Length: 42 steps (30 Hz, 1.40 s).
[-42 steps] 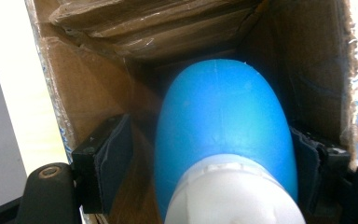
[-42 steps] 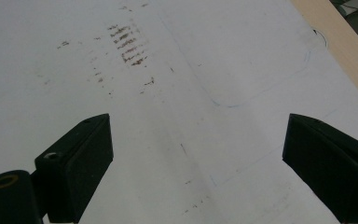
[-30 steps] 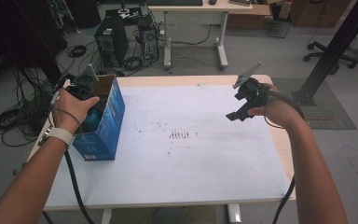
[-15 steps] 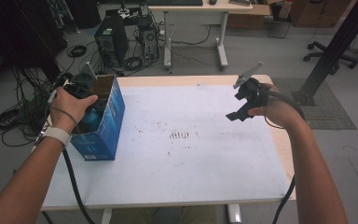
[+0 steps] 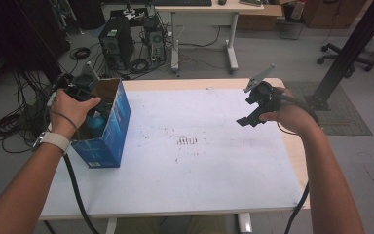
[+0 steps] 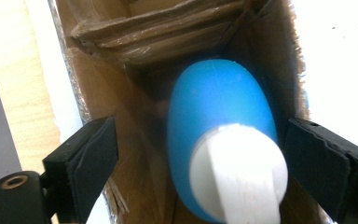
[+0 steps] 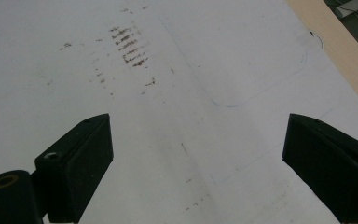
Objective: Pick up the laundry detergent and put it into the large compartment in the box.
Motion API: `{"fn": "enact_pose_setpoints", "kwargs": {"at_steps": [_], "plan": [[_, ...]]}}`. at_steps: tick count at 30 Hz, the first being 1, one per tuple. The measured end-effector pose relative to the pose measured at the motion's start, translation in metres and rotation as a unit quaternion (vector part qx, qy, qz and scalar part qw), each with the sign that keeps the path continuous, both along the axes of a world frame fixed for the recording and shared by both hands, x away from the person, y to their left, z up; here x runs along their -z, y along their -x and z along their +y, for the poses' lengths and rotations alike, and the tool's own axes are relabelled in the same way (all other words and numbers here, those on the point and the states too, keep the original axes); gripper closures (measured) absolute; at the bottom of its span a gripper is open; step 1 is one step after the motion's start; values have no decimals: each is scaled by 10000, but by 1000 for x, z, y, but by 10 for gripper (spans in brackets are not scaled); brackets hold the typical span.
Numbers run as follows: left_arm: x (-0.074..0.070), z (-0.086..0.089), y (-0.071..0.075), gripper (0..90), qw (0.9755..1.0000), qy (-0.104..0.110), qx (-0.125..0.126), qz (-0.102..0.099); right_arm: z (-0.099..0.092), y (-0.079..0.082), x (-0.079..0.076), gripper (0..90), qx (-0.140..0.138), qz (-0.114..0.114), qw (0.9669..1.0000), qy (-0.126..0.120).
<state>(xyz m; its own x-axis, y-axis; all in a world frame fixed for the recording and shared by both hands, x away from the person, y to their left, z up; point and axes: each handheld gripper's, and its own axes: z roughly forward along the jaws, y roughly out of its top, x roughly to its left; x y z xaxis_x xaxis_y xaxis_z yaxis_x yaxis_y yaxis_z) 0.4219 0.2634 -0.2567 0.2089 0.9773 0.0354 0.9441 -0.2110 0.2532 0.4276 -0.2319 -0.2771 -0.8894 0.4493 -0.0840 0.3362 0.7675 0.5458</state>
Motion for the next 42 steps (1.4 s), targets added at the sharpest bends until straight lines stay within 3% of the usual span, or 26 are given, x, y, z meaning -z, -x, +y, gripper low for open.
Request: {"fn": "enact_pose_setpoints", "kwargs": {"at_steps": [20,42], "plan": [[-36,-2,6,93,9997,10,236,-73,-1,3,-2,86,5,-22,10000,-4],[-68,-20,13,97,9977,-113,658,128,2,4,-5,86,-11,-32,10000,33]]}}
